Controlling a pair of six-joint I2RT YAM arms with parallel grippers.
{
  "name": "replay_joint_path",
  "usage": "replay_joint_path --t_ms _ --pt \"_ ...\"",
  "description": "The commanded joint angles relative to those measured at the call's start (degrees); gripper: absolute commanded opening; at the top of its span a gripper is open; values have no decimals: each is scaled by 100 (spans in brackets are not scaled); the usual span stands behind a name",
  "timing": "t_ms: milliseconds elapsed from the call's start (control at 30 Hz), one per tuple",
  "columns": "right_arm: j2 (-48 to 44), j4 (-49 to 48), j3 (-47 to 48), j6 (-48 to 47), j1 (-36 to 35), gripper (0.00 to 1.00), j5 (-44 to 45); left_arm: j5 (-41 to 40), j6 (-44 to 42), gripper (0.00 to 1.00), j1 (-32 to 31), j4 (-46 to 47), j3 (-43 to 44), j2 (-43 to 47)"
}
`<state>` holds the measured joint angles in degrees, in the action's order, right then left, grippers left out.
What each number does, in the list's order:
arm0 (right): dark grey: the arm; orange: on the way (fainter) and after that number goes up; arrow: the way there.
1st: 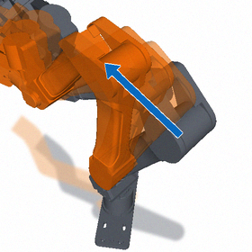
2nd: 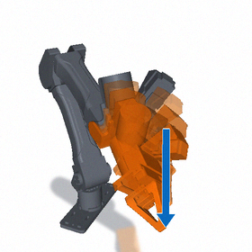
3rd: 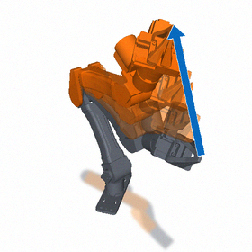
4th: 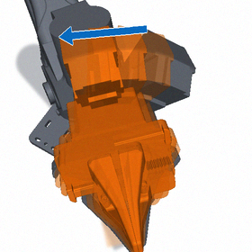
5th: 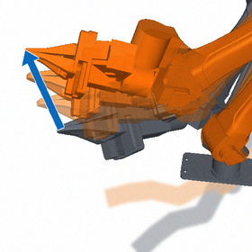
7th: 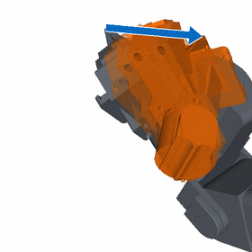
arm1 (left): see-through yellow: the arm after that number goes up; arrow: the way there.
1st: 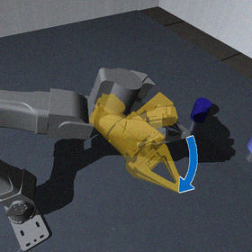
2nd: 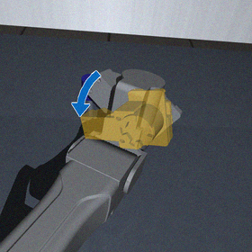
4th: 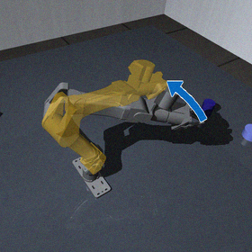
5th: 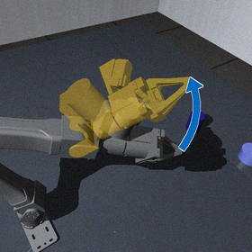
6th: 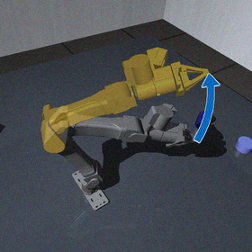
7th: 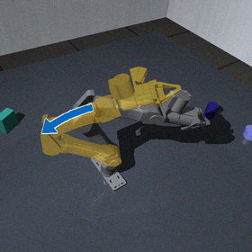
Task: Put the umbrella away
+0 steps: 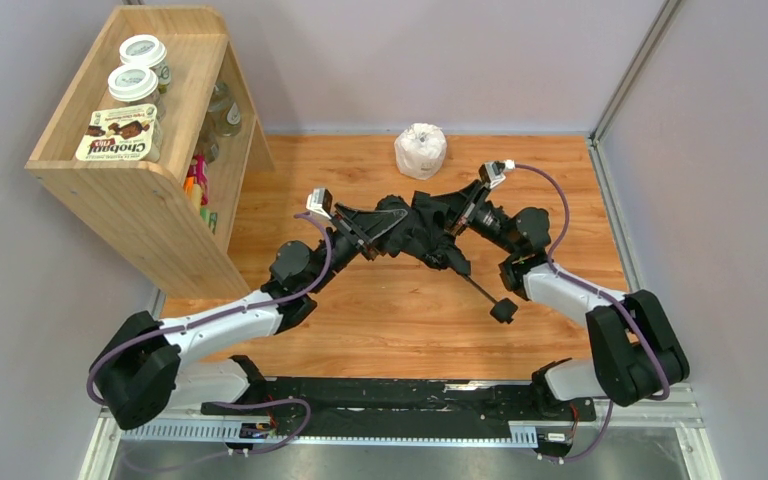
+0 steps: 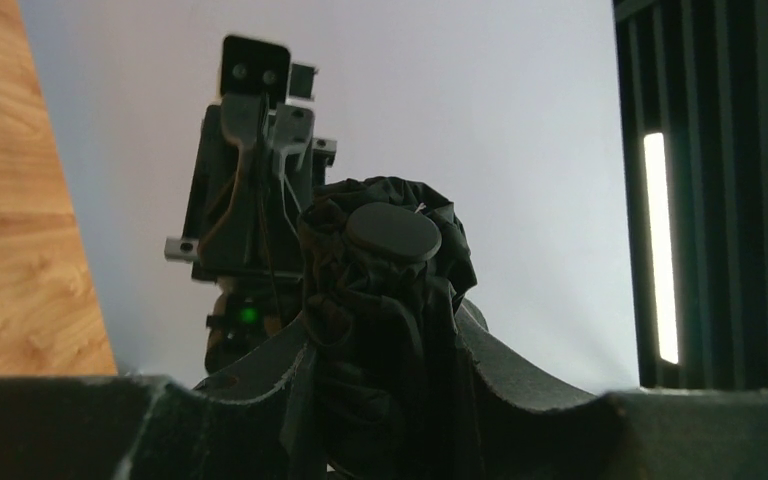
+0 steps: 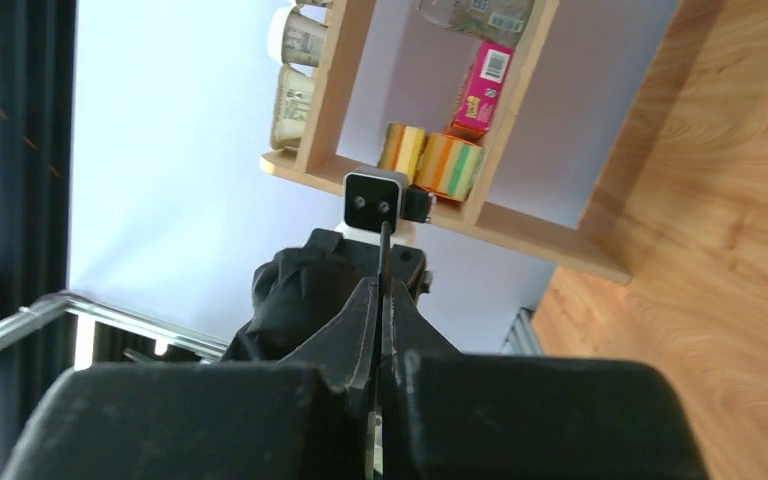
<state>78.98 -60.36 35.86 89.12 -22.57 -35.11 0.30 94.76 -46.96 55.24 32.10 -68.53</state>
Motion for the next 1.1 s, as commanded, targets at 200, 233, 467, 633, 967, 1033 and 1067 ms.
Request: replay_joint_path --t_ms 200,233,467,633,967,1033,1067 --pt "-1138 1727 544 -2521 244 0 -224 850 -378 0 -85 -2424 -169 1225" --pt "-1305 1947 606 -2662 279 0 -207 701 -667 0 -85 -2831 -56 1359" --pt "-1632 1686 721 -2269 218 0 -224 208 -1109 0 -76 -4699 25 2028" --pt "-1412 255 423 -1066 139 0 -155 -264 -1003 0 -76 -5496 234 2081" --pt "-1139 -408 370 273 -90 0 -540 -1339 -1039 0 -85 -7644 1027 1853" --pt "-1104 -328 308 220 -108 0 -689 -1313 -960 0 -85 -7590 992 1774" --pt "-1148 -180 273 72 -108 0 -716 -1313 -968 0 -94 -7581 965 1764"
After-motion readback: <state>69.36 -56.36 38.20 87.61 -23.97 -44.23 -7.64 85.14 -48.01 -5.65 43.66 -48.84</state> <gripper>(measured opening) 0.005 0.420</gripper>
